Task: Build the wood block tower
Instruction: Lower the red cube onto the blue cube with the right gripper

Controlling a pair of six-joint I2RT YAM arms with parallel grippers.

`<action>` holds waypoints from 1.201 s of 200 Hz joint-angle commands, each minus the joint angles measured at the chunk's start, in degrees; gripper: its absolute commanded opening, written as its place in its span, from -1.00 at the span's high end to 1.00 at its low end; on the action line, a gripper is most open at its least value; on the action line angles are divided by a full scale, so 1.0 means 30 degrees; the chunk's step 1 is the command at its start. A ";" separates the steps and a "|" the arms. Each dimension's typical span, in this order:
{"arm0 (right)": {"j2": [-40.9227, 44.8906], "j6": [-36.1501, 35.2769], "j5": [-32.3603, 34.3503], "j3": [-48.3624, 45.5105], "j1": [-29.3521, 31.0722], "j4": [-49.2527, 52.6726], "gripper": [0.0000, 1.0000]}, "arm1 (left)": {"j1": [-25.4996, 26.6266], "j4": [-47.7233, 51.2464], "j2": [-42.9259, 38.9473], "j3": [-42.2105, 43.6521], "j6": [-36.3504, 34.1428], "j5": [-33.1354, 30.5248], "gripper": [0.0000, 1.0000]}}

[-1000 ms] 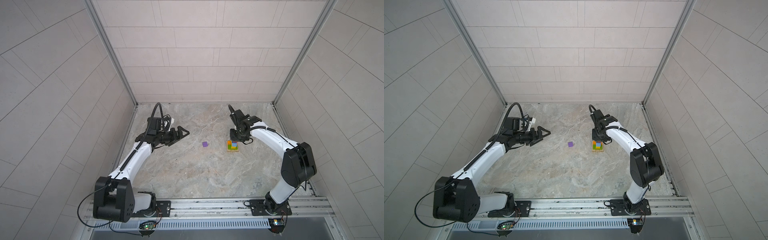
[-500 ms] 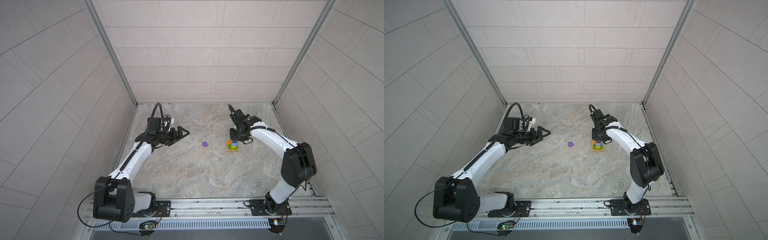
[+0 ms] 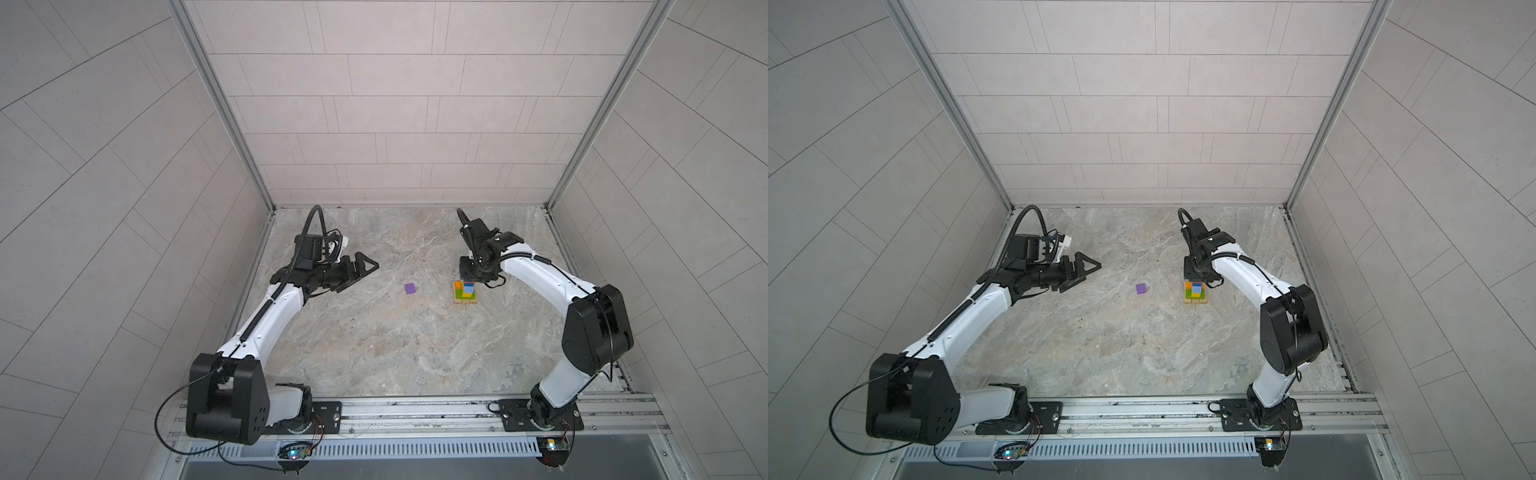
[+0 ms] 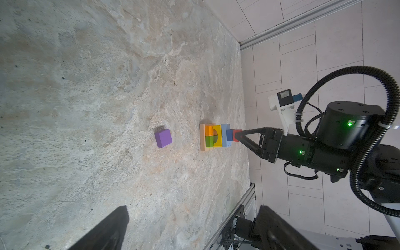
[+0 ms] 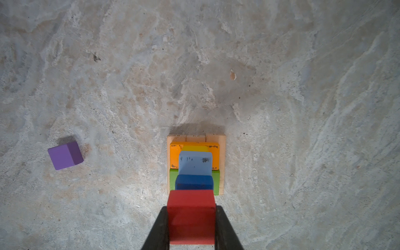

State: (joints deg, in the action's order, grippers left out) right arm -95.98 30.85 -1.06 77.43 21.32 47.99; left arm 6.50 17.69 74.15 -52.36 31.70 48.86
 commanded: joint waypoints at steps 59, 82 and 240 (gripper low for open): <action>0.0123 -0.0055 0.0068 -0.0314 -0.0105 0.0103 0.48 | -0.0066 -0.0264 -0.0298 0.0114 -0.0045 0.0178 -0.99; 0.0149 -0.0057 0.0115 -0.0339 -0.0104 0.0095 0.48 | -0.0079 -0.0272 -0.0268 0.0114 -0.0023 0.0177 -0.99; 0.0244 -0.0054 0.0002 -0.0208 -0.0105 0.0127 0.12 | -0.0086 -0.0272 -0.0232 0.0131 -0.0037 0.0176 -0.99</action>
State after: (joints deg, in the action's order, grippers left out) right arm -95.98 30.44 -1.28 76.77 21.30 47.72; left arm 6.50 17.69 74.15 -52.36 31.70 48.86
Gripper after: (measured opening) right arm 0.411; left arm 0.996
